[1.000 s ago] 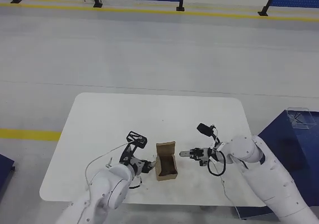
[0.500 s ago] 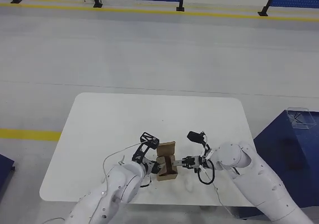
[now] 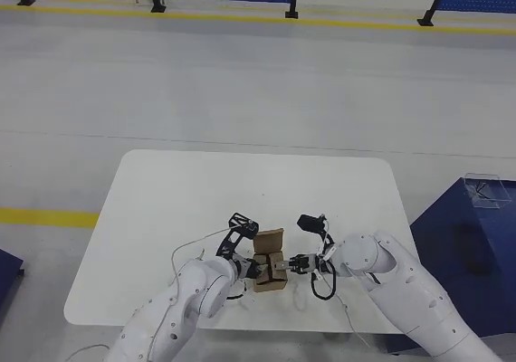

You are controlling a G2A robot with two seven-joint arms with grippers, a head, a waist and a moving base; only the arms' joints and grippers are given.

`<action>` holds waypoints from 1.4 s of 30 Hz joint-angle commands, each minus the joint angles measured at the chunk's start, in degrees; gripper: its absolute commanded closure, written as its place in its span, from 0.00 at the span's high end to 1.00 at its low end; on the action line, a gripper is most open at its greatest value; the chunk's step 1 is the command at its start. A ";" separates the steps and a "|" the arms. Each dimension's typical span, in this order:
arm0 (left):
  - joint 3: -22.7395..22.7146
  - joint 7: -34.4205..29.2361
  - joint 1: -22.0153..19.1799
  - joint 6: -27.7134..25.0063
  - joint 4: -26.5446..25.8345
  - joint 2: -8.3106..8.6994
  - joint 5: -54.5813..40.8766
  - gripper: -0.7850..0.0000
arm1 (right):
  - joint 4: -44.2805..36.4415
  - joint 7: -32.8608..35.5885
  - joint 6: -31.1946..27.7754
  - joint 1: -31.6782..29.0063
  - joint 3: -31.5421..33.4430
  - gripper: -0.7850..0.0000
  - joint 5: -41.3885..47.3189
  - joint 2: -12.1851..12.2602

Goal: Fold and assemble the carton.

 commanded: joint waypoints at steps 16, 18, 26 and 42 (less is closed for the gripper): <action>-2.64 0.28 1.17 -2.86 0.98 -0.09 -0.54 1.00 | -0.69 -1.05 1.64 0.12 -0.81 1.00 -2.20 -0.62; -2.66 0.75 1.35 -2.77 -0.02 -0.14 0.02 1.00 | -0.89 -1.20 1.42 0.20 -0.35 1.00 -0.85 -0.75; -7.45 0.34 5.26 -3.29 -8.14 0.98 1.61 1.00 | -2.44 -3.13 0.02 -0.85 3.39 1.00 0.66 -0.24; -12.44 6.62 -3.42 -4.66 0.08 0.43 1.67 1.00 | -13.16 14.90 -6.46 -11.65 13.43 1.00 -1.92 4.30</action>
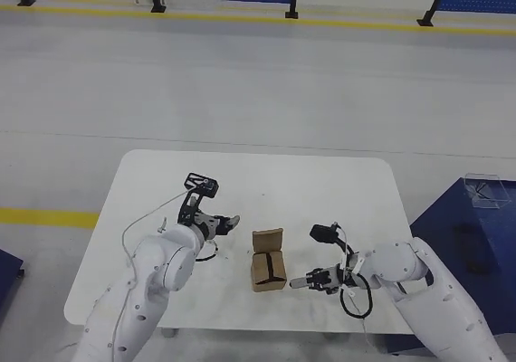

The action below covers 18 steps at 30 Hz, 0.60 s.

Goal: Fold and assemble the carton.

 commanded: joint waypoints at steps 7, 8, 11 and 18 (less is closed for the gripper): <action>5.91 2.19 -9.41 -8.82 12.39 -2.07 -4.39 1.00 | 1.04 -0.72 0.72 -0.04 -2.81 1.00 -3.38 -0.14; 6.04 2.49 -10.07 -9.87 13.53 -2.23 -5.36 1.00 | 1.18 -1.09 0.95 0.30 -3.25 1.00 -3.84 -0.23; 6.22 3.28 -10.98 -12.00 15.49 -2.55 -7.52 1.00 | 2.06 -2.19 1.39 1.31 -3.92 1.00 -4.03 -0.48; 5.22 2.29 -9.51 -13.83 14.08 -2.29 -8.71 1.00 | 5.67 -4.19 2.76 4.31 -5.39 1.00 -5.76 -1.06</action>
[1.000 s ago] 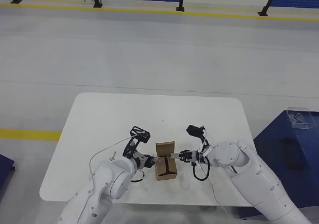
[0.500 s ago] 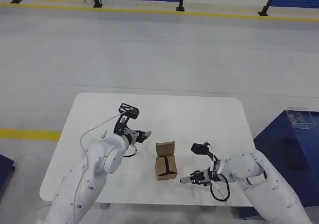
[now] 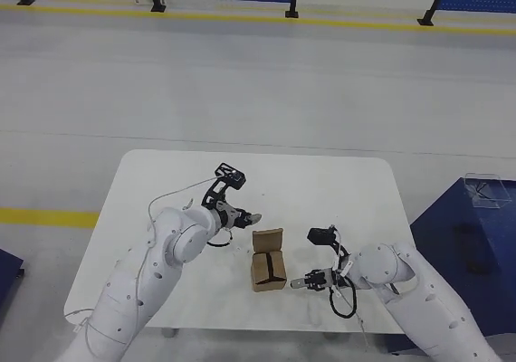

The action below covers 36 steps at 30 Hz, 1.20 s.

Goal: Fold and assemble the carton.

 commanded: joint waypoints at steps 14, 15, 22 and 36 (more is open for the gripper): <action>-2.83 -1.32 5.14 -1.48 -3.93 0.90 -2.92 1.00 | 4.58 5.52 -4.56 2.93 0.27 1.00 4.95 -0.18; -2.90 -1.24 5.10 -1.46 -3.80 0.90 -3.01 1.00 | 4.74 5.61 -4.68 3.01 0.17 1.00 5.40 -0.22; -2.71 -1.28 4.80 -1.06 -3.43 0.83 -2.86 1.00 | 8.16 5.15 -5.21 4.78 -3.52 1.00 7.98 -1.40; -2.85 -1.21 5.92 -1.25 -4.27 0.99 -2.69 1.00 | 15.82 -1.38 -4.24 10.50 -9.50 1.00 7.13 -4.08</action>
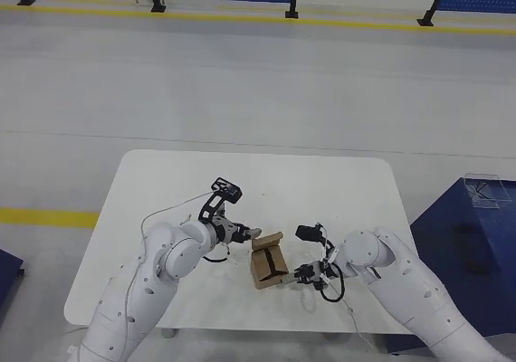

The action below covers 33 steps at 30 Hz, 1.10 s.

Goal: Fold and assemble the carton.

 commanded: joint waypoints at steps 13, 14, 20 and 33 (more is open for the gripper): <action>2.11 -1.62 2.34 -1.78 -4.40 0.10 1.24 1.00 | 0.62 -3.44 0.51 0.72 4.40 1.00 -2.13 0.91; 2.38 -1.77 2.41 -1.46 -4.56 0.06 1.36 1.00 | 0.70 -3.63 0.41 0.78 4.49 1.00 -2.21 0.91; 3.76 -2.11 2.01 -0.36 -4.20 -0.29 1.60 1.00 | 0.86 -3.97 -0.82 0.74 6.45 1.00 2.06 0.89; 4.37 -2.50 -0.02 1.75 -0.47 -0.83 1.76 1.00 | -3.25 0.67 -5.00 -2.60 9.44 1.00 9.24 1.75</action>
